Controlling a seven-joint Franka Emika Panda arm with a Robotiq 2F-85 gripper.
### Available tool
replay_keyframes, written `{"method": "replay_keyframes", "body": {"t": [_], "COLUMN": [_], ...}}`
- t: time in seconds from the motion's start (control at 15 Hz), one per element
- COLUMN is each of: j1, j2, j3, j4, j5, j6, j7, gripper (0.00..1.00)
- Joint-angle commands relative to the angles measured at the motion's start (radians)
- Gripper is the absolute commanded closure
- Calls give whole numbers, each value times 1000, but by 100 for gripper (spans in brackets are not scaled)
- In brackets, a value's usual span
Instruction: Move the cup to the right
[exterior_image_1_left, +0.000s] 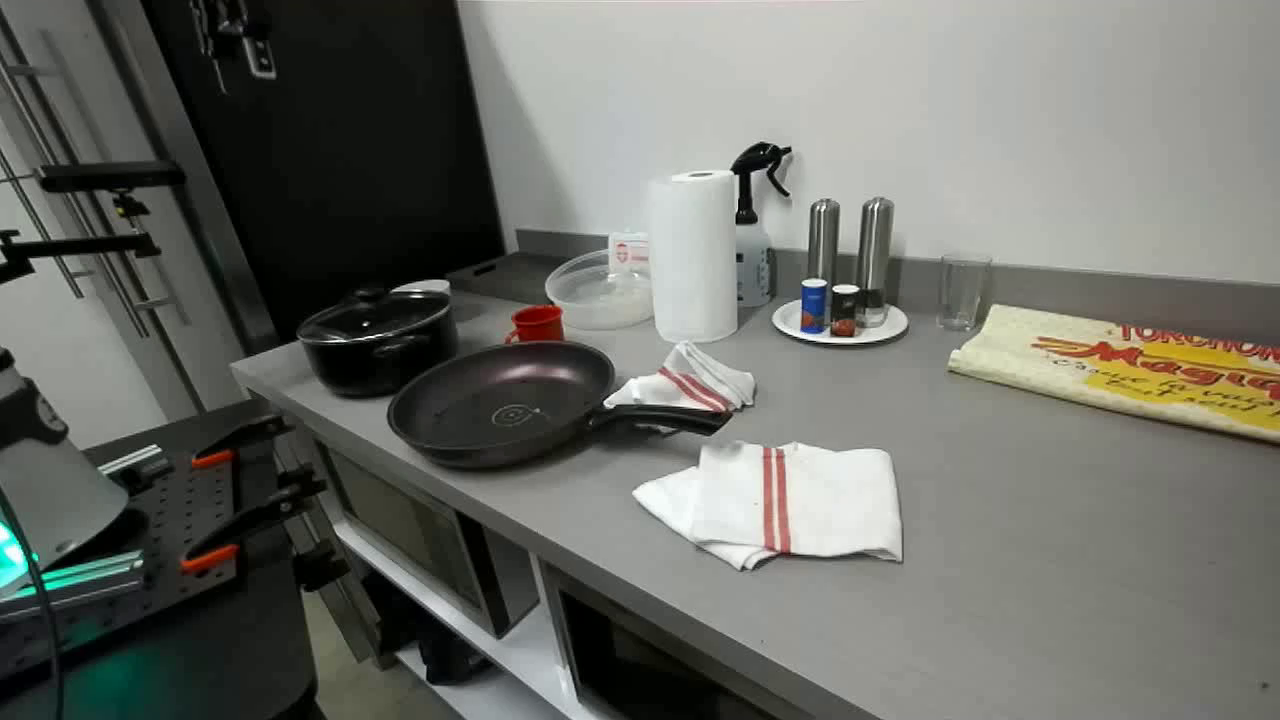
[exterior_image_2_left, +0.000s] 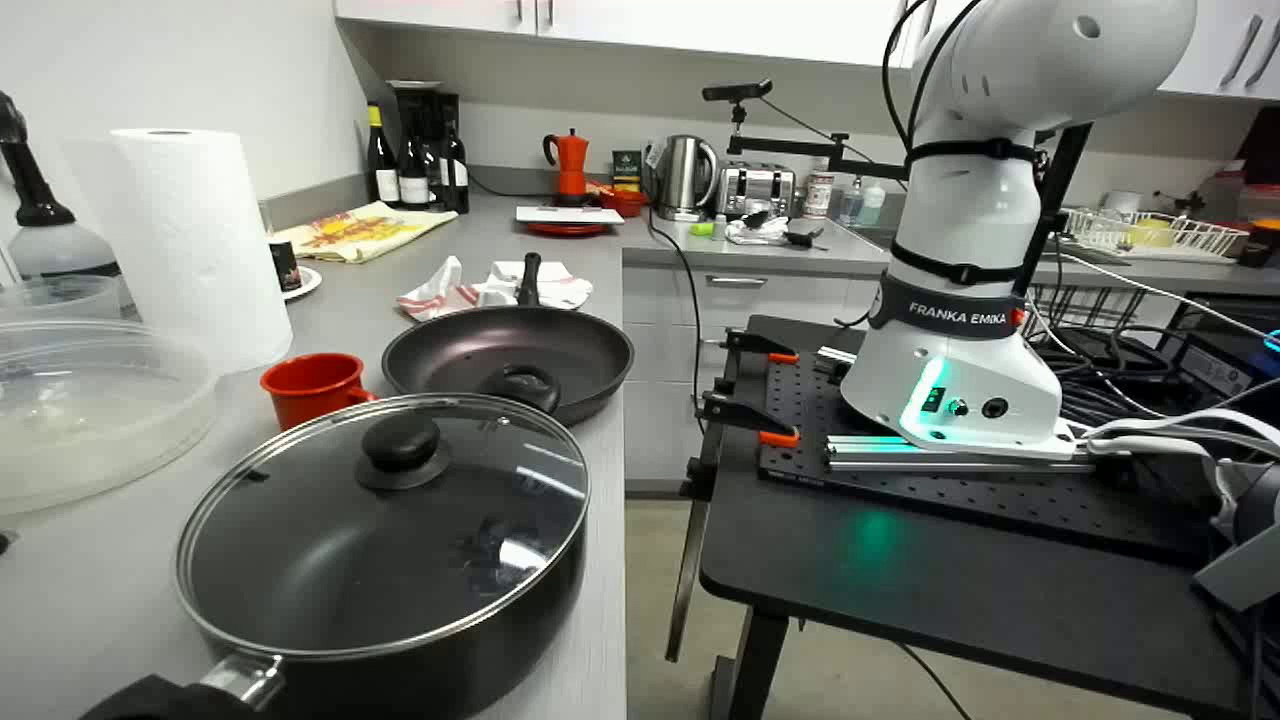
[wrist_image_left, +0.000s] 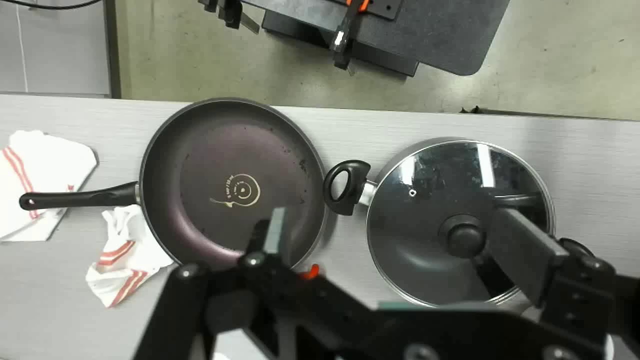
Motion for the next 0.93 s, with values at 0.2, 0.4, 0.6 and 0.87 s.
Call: {"method": "replay_keyframes", "body": {"t": [0.2,0.4,0.6,0.87], "j1": [16,16,11,-2], "j2": [3,3,17,84], "j3": [-12,-12,-16,-55], "j4": [3,3,8,20], "j5": [-6,-6,-18,-43], "j6": [-2,-2,12,102], "j7": [7,7,-3,-66], "gripper": [0,0,0,0]}}
